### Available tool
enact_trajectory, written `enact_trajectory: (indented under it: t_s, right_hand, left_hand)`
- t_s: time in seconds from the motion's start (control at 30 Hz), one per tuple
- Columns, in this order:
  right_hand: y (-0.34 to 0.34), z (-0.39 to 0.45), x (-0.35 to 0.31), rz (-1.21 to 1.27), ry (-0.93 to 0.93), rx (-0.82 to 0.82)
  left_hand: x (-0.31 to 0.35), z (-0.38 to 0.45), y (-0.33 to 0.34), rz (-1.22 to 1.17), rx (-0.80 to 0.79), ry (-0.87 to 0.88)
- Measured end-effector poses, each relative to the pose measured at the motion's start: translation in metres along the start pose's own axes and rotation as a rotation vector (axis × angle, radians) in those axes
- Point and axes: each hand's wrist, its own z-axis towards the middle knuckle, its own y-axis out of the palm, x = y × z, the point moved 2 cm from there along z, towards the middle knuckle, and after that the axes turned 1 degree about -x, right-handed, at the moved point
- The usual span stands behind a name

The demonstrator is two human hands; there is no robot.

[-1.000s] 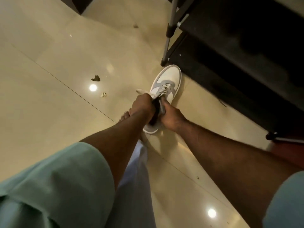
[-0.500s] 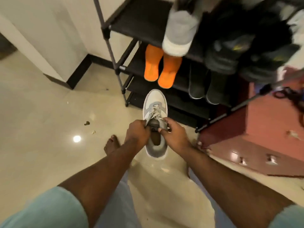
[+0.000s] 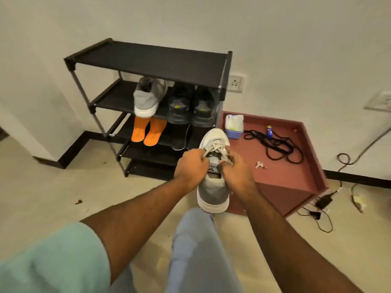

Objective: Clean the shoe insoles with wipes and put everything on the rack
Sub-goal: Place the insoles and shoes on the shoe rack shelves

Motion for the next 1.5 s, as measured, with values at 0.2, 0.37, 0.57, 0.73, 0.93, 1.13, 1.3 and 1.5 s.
enact_trajectory:
  t_s: [0.2, 0.37, 0.57, 0.73, 0.93, 1.13, 1.3, 1.5]
  right_hand:
    - [-0.048, 0.026, 0.057, -0.082, -0.052, 0.026]
    - [-0.038, 0.066, 0.109, -0.050, -0.033, 0.014]
    - [-0.011, 0.107, 0.167, -0.001, 0.037, 0.010]
    - [0.000, 0.124, 0.188, 0.030, -0.018, 0.046]
    - [-0.003, 0.127, 0.197, 0.168, -0.031, 0.074]
    - [-0.021, 0.140, 0.179, -0.255, -0.084, 0.101]
    - [-0.070, 0.145, 0.199, -0.803, -0.007, -0.008]
    - [-0.070, 0.156, 0.201, -0.800, 0.089, -0.051]
  left_hand:
    - [0.030, 0.025, 0.078, -0.063, -0.059, 0.063]
    - [0.011, 0.065, 0.131, -0.026, -0.080, 0.080]
    - [-0.022, 0.110, 0.175, 0.046, -0.264, 0.068]
    - [-0.035, 0.131, 0.184, 0.024, -0.301, 0.194]
    - [-0.057, 0.151, 0.170, -0.336, -0.435, 0.044]
    - [-0.051, 0.161, 0.158, 0.054, -0.357, 0.178]
    - [-0.061, 0.172, 0.126, 0.645, -0.398, 0.274]
    - [-0.051, 0.175, 0.123, 0.627, -0.350, 0.172]
